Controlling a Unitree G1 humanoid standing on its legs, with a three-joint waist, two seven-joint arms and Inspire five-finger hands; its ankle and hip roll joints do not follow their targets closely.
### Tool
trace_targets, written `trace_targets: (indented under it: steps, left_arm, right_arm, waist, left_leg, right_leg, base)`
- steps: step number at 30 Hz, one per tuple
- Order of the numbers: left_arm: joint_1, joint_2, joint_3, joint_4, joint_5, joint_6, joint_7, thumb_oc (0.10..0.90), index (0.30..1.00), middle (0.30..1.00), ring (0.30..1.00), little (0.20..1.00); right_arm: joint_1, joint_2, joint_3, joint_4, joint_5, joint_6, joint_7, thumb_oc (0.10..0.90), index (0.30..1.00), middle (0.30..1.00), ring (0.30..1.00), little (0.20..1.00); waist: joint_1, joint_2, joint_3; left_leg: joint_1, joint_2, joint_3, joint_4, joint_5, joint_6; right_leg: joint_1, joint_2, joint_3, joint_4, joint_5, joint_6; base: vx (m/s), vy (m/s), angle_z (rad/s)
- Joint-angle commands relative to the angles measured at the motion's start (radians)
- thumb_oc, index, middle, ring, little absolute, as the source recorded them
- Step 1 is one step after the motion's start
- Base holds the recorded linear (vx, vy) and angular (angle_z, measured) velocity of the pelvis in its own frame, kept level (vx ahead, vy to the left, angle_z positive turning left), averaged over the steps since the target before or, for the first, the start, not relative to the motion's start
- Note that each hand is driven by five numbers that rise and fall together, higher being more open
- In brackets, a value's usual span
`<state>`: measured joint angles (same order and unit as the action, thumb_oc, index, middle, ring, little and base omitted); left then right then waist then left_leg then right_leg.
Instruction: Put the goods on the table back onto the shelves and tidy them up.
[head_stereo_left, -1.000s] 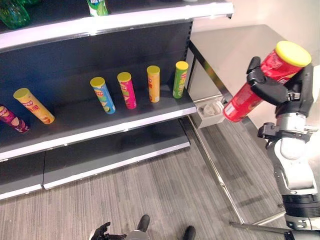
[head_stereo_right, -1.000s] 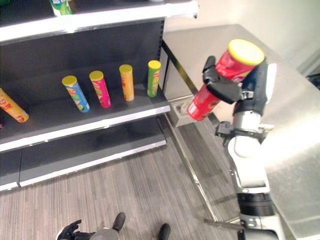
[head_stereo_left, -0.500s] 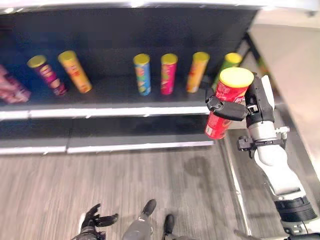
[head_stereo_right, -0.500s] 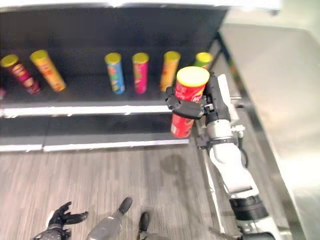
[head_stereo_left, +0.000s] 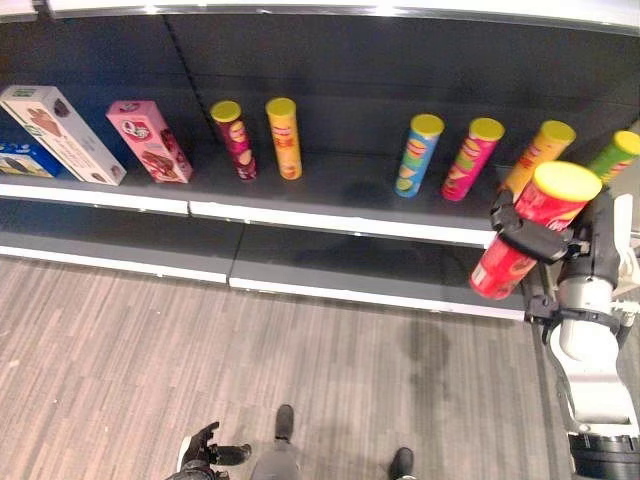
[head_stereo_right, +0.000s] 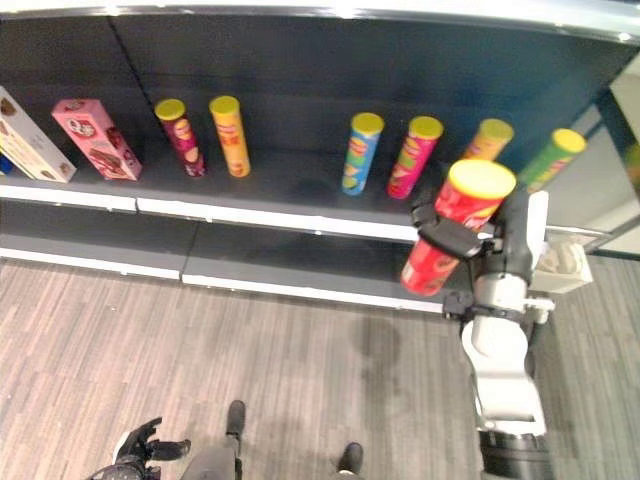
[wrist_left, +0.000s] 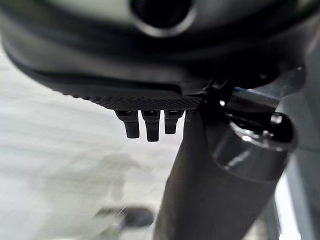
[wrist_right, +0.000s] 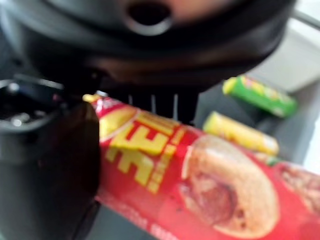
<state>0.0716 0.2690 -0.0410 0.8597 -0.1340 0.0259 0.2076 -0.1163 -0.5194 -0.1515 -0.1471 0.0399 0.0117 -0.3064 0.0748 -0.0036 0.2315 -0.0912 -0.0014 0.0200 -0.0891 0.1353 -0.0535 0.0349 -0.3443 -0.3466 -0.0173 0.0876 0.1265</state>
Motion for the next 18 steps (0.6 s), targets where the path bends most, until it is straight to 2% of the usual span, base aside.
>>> trace_targets:
  steps: [1,3,4,6,7,8,9,12,13,14,18]
  left_arm:
    - [0.058,0.103,0.026,0.014,0.042,-0.007,0.042,0.800,0.900,0.900,0.900,0.900]
    - [0.055,0.113,0.021,0.017,0.051,-0.004,0.038,0.800,0.900,0.900,0.900,0.900]
    - [0.056,0.113,0.022,0.017,0.051,-0.005,0.036,0.800,0.900,0.900,0.900,0.900]
    - [0.052,0.111,0.024,0.019,0.048,-0.006,0.037,0.800,0.900,0.900,0.900,0.900]
    - [0.043,0.106,0.016,0.018,0.043,-0.007,0.036,0.800,0.900,0.900,0.900,0.900]
    - [0.043,0.105,0.016,0.018,0.043,-0.007,0.036,0.800,0.900,0.900,0.900,0.900]
    - [0.038,0.097,0.011,0.018,0.037,-0.008,0.034,0.800,0.900,0.900,0.900,0.900]
    - [0.036,0.082,-0.001,-0.001,0.022,-0.011,0.029,0.800,0.900,0.900,0.900,0.900]
    - [0.037,0.080,-0.003,-0.008,0.017,-0.012,0.028,0.800,0.900,0.900,0.900,0.900]
    - [0.042,0.069,-0.006,-0.013,0.001,-0.013,0.031,0.800,0.900,0.900,0.900,0.900]
    - [0.060,0.041,-0.005,-0.023,-0.035,-0.017,0.039,0.800,0.900,0.900,0.900,0.900]
  right_arm:
    - [-0.112,-0.057,-0.012,-0.108,-0.045,-0.078,-0.027,0.400,0.300,0.300,0.300,0.300]
    - [-0.104,-0.061,-0.013,-0.106,-0.049,-0.073,-0.021,0.400,0.300,0.300,0.300,0.300]
    - [-0.105,-0.064,-0.016,-0.107,-0.049,-0.071,-0.019,0.400,0.300,0.300,0.300,0.300]
    - [-0.108,-0.065,-0.016,-0.100,-0.049,-0.071,-0.018,0.400,0.300,0.300,0.300,0.300]
    - [-0.115,-0.064,-0.014,-0.087,-0.045,-0.072,-0.020,0.400,0.300,0.300,0.300,0.300]
    - [-0.116,-0.065,-0.013,-0.086,-0.045,-0.072,-0.020,0.400,0.300,0.300,0.300,0.300]
    - [-0.122,-0.065,-0.008,-0.076,-0.041,-0.074,-0.022,0.400,0.300,0.300,0.300,0.300]
    - [-0.141,-0.070,0.020,-0.058,-0.041,-0.075,-0.023,0.400,0.300,0.300,0.300,0.300]
    - [-0.147,-0.074,0.027,-0.056,-0.045,-0.074,-0.022,0.400,0.300,0.300,0.300,0.300]
    - [-0.150,-0.080,0.039,-0.051,-0.048,-0.076,-0.021,0.400,0.300,0.300,0.300,0.300]
    - [-0.157,-0.096,0.051,-0.038,-0.045,-0.079,-0.018,0.400,0.300,0.300,0.300,0.300]
  waist:
    - [0.023,-0.015,-0.098]
    - [0.003,-0.011,-0.080]
    - [-0.001,-0.008,-0.077]
    - [-0.006,-0.006,-0.075]
    - [-0.019,-0.008,-0.059]
    - [-0.018,-0.006,-0.060]
    - [-0.031,-0.009,-0.042]
    - [-0.049,-0.011,0.000]
    - [-0.050,-0.014,0.007]
    - [-0.040,-0.028,0.007]
    - [-0.033,-0.024,-0.018]
  left_leg:
    - [-0.015,0.045,-0.016,0.031,-0.150,-0.005]
    - [0.003,0.033,-0.021,0.023,-0.154,0.009]
    - [0.010,0.027,-0.023,0.020,-0.157,0.013]
    - [0.011,0.017,-0.022,0.016,-0.156,0.019]
    - [0.012,0.007,-0.034,0.014,-0.158,0.025]
    - [0.011,0.009,-0.033,0.014,-0.160,0.024]
    - [0.019,0.000,-0.047,0.015,-0.163,0.028]
    - [0.042,-0.005,-0.076,0.029,-0.182,0.030]
    - [0.050,-0.005,-0.083,0.026,-0.185,0.027]
    - [0.065,-0.008,-0.114,0.022,-0.190,0.016]
    - [0.075,0.046,-0.146,0.012,-0.194,-0.013]
  right_leg:
    - [-0.060,-0.061,0.051,0.057,-0.001,0.097]
    - [-0.094,-0.009,0.142,0.120,-0.028,0.070]
    - [-0.101,0.012,0.169,0.117,-0.039,0.070]
    - [-0.114,0.041,0.182,0.089,-0.033,0.067]
    - [-0.152,0.081,0.212,0.054,-0.026,0.066]
    - [-0.153,0.083,0.213,0.054,-0.026,0.065]
    - [-0.196,0.116,0.252,0.018,-0.004,0.071]
    - [-0.279,0.170,0.308,-0.029,0.041,0.084]
    - [-0.291,0.176,0.304,-0.031,0.048,0.085]
    - [-0.263,0.171,0.295,-0.041,0.059,0.074]
    - [-0.234,0.182,0.241,-0.026,0.035,0.055]
  base:
    - [0.03,0.255,-0.15]
    - [0.04,0.196,-0.21]
    - [0.02,0.140,-0.02]
    - [0.04,0.064,0.24]
    - [0.05,0.001,0.17]
    - [0.07,-0.014,-0.03]
    - [0.08,-0.023,0.23]
    - [0.15,-0.082,0.25]
    - [0.25,-0.285,0.16]
    - [0.22,-0.318,0.44]
    - [0.17,-0.296,0.54]
